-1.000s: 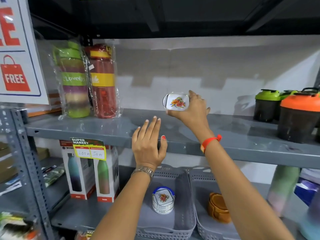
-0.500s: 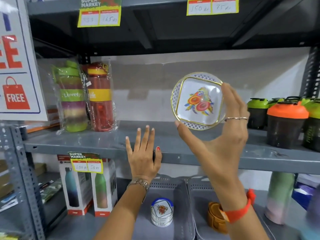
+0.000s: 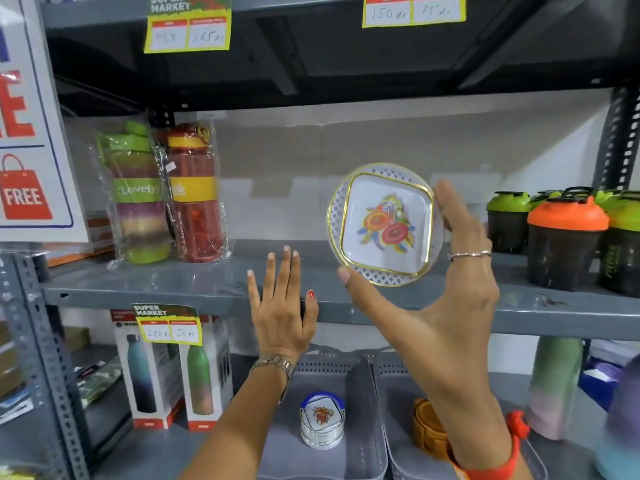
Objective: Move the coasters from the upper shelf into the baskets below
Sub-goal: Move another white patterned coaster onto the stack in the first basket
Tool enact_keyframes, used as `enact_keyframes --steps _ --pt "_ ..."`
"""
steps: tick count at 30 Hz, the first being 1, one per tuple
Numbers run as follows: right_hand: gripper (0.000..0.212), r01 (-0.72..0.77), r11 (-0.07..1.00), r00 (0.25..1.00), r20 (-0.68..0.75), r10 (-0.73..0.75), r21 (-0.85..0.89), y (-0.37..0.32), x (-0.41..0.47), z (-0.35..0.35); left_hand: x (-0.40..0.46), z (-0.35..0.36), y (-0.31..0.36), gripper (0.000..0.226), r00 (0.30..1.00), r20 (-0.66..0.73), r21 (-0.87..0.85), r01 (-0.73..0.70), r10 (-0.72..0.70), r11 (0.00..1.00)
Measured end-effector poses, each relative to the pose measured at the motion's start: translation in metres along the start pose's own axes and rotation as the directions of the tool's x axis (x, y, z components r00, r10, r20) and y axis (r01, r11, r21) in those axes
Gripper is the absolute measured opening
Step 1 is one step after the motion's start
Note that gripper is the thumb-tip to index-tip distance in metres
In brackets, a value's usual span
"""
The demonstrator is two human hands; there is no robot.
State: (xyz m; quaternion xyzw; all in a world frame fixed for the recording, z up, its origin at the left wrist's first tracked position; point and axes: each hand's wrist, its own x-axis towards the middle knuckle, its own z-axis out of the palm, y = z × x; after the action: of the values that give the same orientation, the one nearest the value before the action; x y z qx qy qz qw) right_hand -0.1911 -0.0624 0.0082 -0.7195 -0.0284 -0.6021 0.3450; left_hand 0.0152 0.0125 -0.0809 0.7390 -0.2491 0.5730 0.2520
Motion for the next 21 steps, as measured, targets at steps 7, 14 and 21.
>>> enact_keyframes --steps 7,14,21 --pt "0.06 -0.114 0.992 0.957 0.274 0.098 0.044 0.03 -0.049 0.0 -0.001 0.006 -0.007 0.057 0.999 -0.015 0.112 -0.05 0.052 0.992" --pt "0.086 -0.337 0.805 0.653 0.495 0.574 -0.488 0.126 -0.119 0.061 -0.006 0.005 -0.003 0.057 0.999 -0.037 0.059 -0.029 0.031 0.998" --pt "0.085 -0.32 0.618 0.376 0.503 0.778 -0.718 0.2 -0.181 0.126 -0.003 0.009 -0.005 0.059 0.998 -0.057 0.057 -0.019 0.022 0.998"
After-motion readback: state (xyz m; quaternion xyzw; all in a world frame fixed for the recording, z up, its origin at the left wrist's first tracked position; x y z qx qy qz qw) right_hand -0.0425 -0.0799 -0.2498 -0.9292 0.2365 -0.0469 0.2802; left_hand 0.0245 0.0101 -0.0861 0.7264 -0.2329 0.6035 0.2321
